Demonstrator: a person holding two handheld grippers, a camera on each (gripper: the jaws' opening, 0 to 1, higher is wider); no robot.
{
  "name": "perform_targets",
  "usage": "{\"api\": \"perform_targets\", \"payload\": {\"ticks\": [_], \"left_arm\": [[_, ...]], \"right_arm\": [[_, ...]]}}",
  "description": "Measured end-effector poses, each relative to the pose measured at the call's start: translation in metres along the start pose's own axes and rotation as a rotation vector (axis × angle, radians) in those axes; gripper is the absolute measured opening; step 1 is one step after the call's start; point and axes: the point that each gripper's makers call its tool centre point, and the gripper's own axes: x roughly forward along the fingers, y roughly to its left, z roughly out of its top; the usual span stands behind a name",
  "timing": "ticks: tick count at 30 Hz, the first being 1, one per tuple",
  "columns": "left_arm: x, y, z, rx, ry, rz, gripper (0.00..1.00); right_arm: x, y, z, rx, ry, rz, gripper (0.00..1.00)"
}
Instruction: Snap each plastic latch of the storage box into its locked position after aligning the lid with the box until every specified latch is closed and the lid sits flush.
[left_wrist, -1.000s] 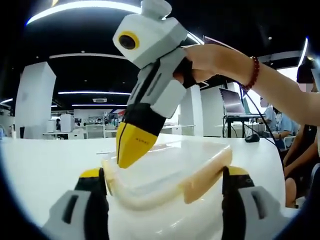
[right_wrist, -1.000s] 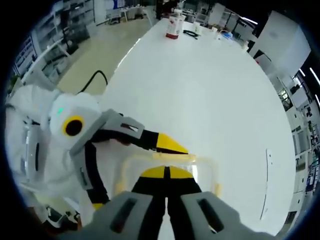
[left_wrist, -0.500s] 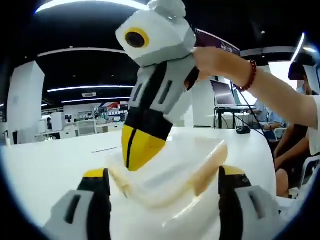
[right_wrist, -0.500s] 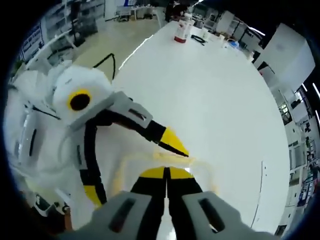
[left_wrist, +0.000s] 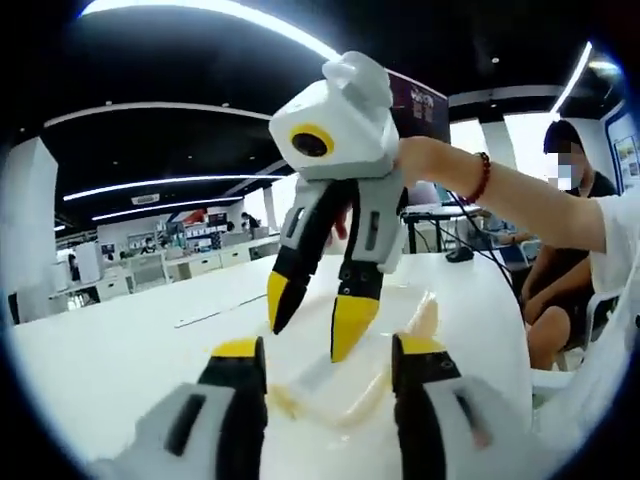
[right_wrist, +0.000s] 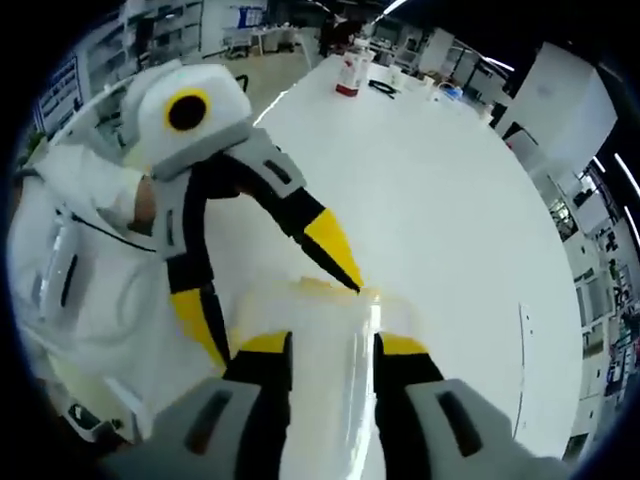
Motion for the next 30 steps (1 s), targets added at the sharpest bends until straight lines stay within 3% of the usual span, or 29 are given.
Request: {"api": "perform_targets", "payload": {"ticks": [4, 7, 10, 11, 12, 18, 21, 26, 30], "left_arm": [[0.004, -0.004, 0.012, 0.063, 0.017, -0.027, 0.29], [0.011, -0.01, 0.021, 0.154, 0.051, -0.078, 0.16], [0.021, -0.018, 0.025, 0.173, 0.102, -0.136, 0.0], [0.023, -0.017, 0.028, 0.177, 0.102, -0.134, 0.0], [0.028, -0.023, 0.028, 0.186, 0.13, -0.179, 0.0], [0.048, -0.034, 0.016, 0.267, 0.284, -0.251, 0.0], [0.059, -0.038, 0.017, 0.256, 0.32, -0.292, 0.0], [0.072, -0.038, 0.014, 0.234, 0.43, -0.342, 0.0], [0.081, -0.038, 0.016, 0.228, 0.493, -0.371, 0.0]], "right_arm": [[-0.012, -0.004, -0.013, 0.02, -0.014, -0.028, 0.34], [-0.022, -0.008, -0.022, 0.046, -0.057, -0.061, 0.39], [-0.031, -0.007, -0.035, 0.063, -0.078, -0.079, 0.4], [-0.032, -0.006, -0.038, 0.069, -0.083, -0.082, 0.4], [-0.036, -0.006, -0.045, 0.086, -0.101, -0.096, 0.4], [-0.043, -0.001, -0.066, 0.167, -0.161, -0.112, 0.44], [-0.045, -0.001, -0.075, 0.18, -0.182, -0.122, 0.44], [-0.048, 0.003, -0.078, 0.205, -0.233, -0.137, 0.45], [-0.051, 0.005, -0.08, 0.22, -0.254, -0.169, 0.52]]}}
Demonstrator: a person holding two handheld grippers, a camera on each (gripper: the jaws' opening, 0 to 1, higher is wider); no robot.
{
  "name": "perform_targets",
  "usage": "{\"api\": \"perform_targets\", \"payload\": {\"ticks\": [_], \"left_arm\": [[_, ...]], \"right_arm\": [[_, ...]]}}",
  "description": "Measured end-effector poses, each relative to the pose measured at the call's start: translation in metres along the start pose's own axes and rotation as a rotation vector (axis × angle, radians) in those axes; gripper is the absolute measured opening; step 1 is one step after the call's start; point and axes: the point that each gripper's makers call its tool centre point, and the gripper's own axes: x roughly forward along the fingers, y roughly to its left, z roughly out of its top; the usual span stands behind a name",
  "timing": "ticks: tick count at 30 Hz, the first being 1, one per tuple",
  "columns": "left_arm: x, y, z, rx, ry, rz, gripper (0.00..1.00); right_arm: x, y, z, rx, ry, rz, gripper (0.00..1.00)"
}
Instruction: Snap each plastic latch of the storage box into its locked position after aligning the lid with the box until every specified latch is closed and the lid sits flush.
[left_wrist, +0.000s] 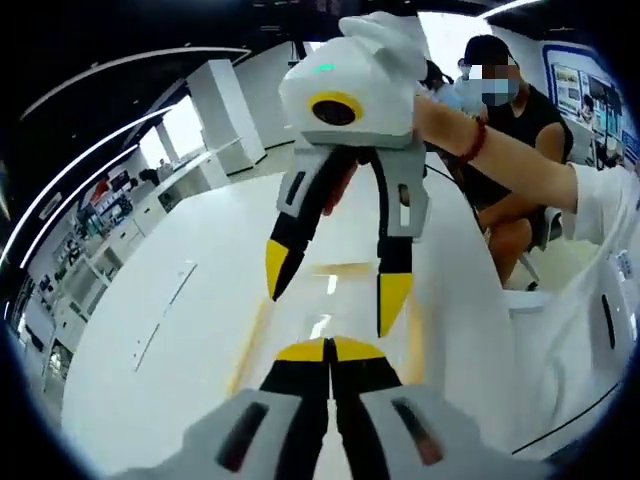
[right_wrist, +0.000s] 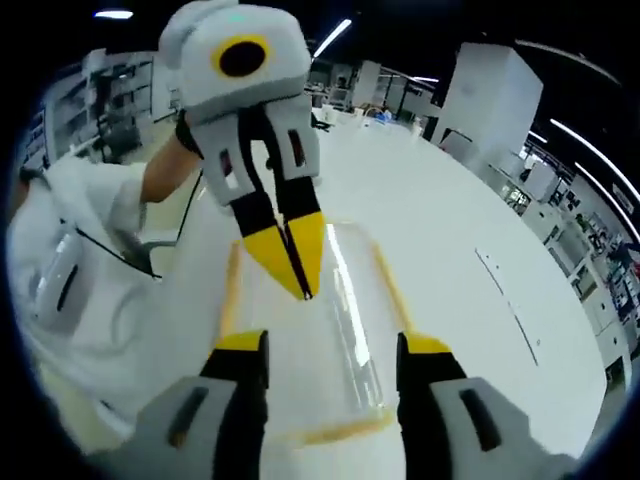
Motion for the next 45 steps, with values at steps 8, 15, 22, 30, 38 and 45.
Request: {"api": "perform_targets", "payload": {"ticks": [8, 15, 22, 30, 38, 45], "left_arm": [[0.016, -0.015, 0.004, 0.045, 0.109, -0.117, 0.0], [0.034, -0.022, 0.001, 0.089, 0.224, -0.192, 0.0], [0.046, -0.021, 0.002, 0.095, 0.266, -0.232, 0.0], [0.054, -0.015, 0.005, 0.123, 0.329, -0.27, 0.0], [0.057, -0.015, 0.003, 0.168, 0.396, -0.263, 0.0], [0.057, -0.013, 0.003, 0.184, 0.426, -0.255, 0.0]], "right_arm": [[-0.011, 0.008, -0.004, 0.008, -0.097, -0.058, 0.54], [-0.022, 0.008, -0.009, 0.042, -0.206, -0.171, 0.57], [-0.027, 0.017, -0.013, 0.099, -0.315, -0.209, 0.62], [-0.022, 0.023, -0.031, 0.149, -0.417, -0.331, 0.78], [-0.016, 0.025, -0.032, 0.226, -0.53, -0.4, 0.87], [-0.013, 0.022, -0.021, 0.258, -0.591, -0.48, 0.87]]}}
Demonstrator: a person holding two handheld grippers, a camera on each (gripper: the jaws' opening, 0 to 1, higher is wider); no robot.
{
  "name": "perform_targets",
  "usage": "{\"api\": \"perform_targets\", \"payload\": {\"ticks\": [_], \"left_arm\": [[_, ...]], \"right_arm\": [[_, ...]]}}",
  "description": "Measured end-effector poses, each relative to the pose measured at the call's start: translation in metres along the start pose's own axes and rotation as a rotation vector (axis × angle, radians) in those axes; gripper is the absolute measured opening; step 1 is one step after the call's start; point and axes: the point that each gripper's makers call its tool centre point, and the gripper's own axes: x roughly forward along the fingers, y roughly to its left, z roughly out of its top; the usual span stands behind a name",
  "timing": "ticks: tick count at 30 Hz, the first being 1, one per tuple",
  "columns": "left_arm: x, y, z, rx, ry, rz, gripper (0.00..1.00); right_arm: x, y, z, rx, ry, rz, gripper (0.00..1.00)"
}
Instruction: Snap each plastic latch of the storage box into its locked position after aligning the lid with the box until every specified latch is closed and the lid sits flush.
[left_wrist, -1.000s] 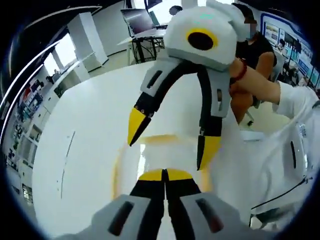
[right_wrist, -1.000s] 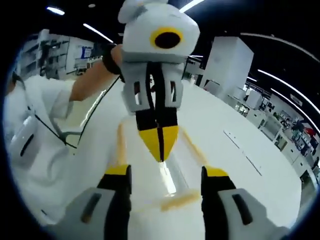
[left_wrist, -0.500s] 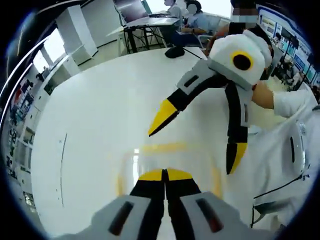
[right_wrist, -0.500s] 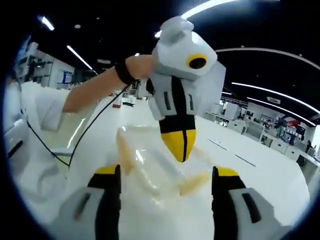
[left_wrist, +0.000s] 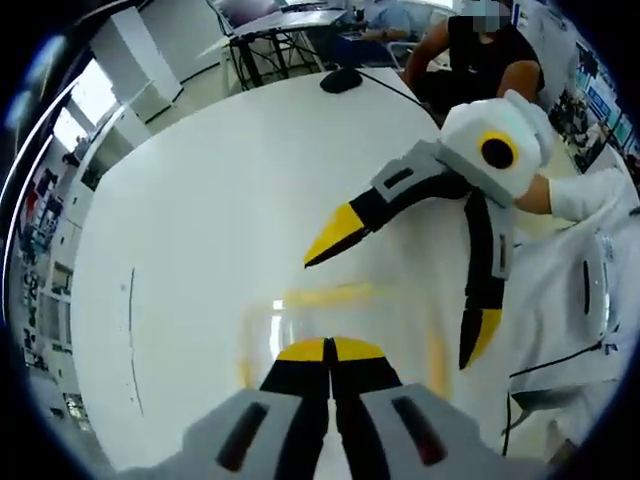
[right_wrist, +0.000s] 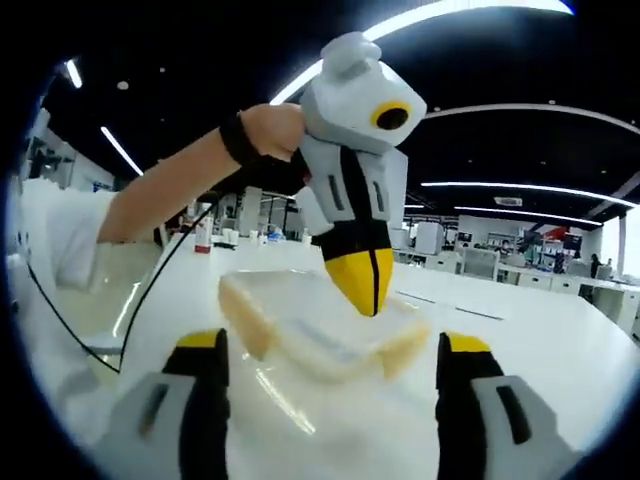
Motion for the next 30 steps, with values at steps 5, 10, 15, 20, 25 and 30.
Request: {"api": "perform_targets", "payload": {"ticks": [5, 10, 15, 20, 25, 30], "left_arm": [[0.0, 0.0, 0.0, 0.008, -0.007, 0.015, 0.0], [0.0, 0.001, 0.001, -0.013, -0.018, 0.014, 0.0], [0.001, 0.001, 0.003, 0.001, -0.003, 0.02, 0.0], [0.001, 0.002, 0.004, 0.01, -0.009, 0.026, 0.0], [0.002, 0.002, 0.005, 0.038, 0.006, 0.031, 0.0], [0.003, 0.001, 0.004, 0.026, 0.033, 0.046, 0.0]], "right_arm": [[0.008, -0.002, -0.005, -0.001, 0.018, -0.036, 0.83], [0.008, -0.001, -0.006, 0.025, 0.025, -0.031, 0.84], [0.011, -0.004, -0.005, 0.07, 0.015, -0.039, 0.88], [0.016, -0.001, -0.005, 0.093, 0.009, -0.063, 0.93], [0.025, 0.003, -0.004, 0.09, -0.001, -0.104, 0.97], [0.024, 0.005, -0.005, 0.09, -0.001, -0.118, 0.97]]}}
